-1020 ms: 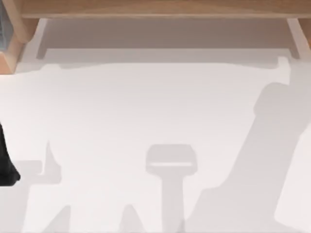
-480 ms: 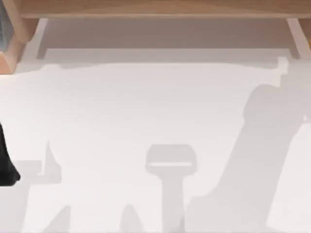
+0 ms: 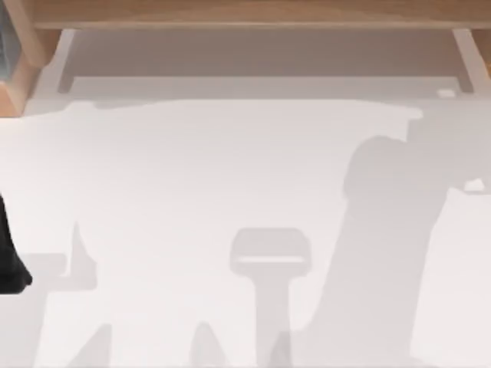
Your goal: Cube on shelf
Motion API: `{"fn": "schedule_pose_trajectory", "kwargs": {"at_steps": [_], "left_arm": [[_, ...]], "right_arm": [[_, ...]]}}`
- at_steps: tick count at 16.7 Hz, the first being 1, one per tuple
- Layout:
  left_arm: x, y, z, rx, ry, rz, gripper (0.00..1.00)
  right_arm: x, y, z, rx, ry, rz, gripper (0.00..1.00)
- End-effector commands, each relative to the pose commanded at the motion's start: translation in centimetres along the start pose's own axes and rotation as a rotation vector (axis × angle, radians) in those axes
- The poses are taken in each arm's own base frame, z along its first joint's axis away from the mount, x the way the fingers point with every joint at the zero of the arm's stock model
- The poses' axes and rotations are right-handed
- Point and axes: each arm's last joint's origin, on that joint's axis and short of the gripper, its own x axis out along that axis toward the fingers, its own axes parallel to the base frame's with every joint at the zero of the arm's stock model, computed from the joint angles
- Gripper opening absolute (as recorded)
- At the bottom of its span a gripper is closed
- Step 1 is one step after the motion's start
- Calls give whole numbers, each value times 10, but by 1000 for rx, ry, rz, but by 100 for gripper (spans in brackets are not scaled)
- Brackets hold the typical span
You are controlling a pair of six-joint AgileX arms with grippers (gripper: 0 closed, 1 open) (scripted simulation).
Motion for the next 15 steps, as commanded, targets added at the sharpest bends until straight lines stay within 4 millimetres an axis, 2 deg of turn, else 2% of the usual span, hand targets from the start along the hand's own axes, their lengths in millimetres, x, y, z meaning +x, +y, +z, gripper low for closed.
{"fn": "schedule_pose_trajectory", "kwargs": {"at_steps": [3, 5, 8, 13, 15], "left_arm": [[0, 0, 0, 0, 0, 0, 100], [0, 0, 0, 0, 0, 0, 100], [0, 0, 0, 0, 0, 0, 100], [0, 0, 0, 0, 0, 0, 100], [0, 0, 0, 0, 0, 0, 100]], "right_arm": [[29, 1, 8, -56, 29, 10, 0], [36, -2, 9, -70, 19, 11, 0], [33, -11, 6, -58, -7, 5, 0], [34, -10, 6, -57, -4, 7, 0], [24, -6, 7, -60, -10, -15, 0]]}}
